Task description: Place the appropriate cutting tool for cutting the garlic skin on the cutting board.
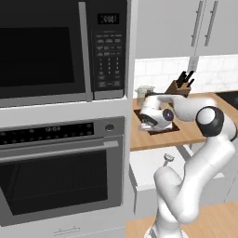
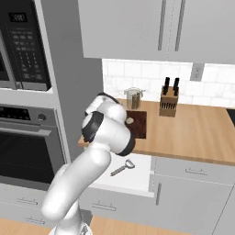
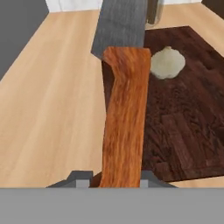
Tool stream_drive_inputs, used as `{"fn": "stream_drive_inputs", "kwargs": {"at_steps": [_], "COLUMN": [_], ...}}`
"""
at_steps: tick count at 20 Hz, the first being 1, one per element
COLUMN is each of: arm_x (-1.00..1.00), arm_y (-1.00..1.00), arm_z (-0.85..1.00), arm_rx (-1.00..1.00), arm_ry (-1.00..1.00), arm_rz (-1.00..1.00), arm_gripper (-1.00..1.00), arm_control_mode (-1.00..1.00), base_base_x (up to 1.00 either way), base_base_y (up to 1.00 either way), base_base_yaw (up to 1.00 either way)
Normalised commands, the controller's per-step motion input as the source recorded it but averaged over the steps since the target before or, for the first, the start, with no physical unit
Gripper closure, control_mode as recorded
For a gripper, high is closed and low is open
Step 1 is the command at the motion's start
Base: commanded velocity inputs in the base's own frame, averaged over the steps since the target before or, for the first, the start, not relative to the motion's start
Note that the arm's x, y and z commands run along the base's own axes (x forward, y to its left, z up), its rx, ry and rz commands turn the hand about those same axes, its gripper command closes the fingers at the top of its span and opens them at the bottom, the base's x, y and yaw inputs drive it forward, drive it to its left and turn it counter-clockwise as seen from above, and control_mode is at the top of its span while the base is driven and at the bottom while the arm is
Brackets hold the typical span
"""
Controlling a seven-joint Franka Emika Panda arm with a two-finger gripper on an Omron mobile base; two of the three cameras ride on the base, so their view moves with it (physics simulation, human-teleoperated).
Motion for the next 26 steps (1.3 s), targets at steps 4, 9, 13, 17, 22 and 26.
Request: {"fn": "stream_drive_inputs", "kwargs": {"at_steps": [4, 9, 13, 17, 22, 26], "arm_x": [0.01, 0.02, 0.1, 0.08, 0.07, 0.32], "arm_y": [-0.27, -0.3, -0.28, -0.21, -0.17, -0.33], "arm_z": [0.0, 0.07, 0.31, 0.48, 0.6, 0.27], "arm_rx": [0.0, 0.0, 0.0, 0.0, 0.0, 0.02], "arm_ry": [0.07, 0.09, 0.08, 0.04, 0.01, 0.04], "arm_rz": [-0.02, -0.05, -0.04, 0.0, 0.0, 0.0], "arm_gripper": [1.0, 1.0, 1.0, 1.0, 1.0, 1.0], "arm_control_mode": [-1.0, -1.0, -1.0, -1.0, -1.0, -1.0], "base_base_x": [0.0, 0.0, 0.0, 0.0, 0.0, 0.0], "base_base_y": [0.0, 0.0, 0.0, 0.0, 0.0, 0.0], "base_base_yaw": [0.0, 0.0, 0.0, 0.0, 0.0, 0.0]}}
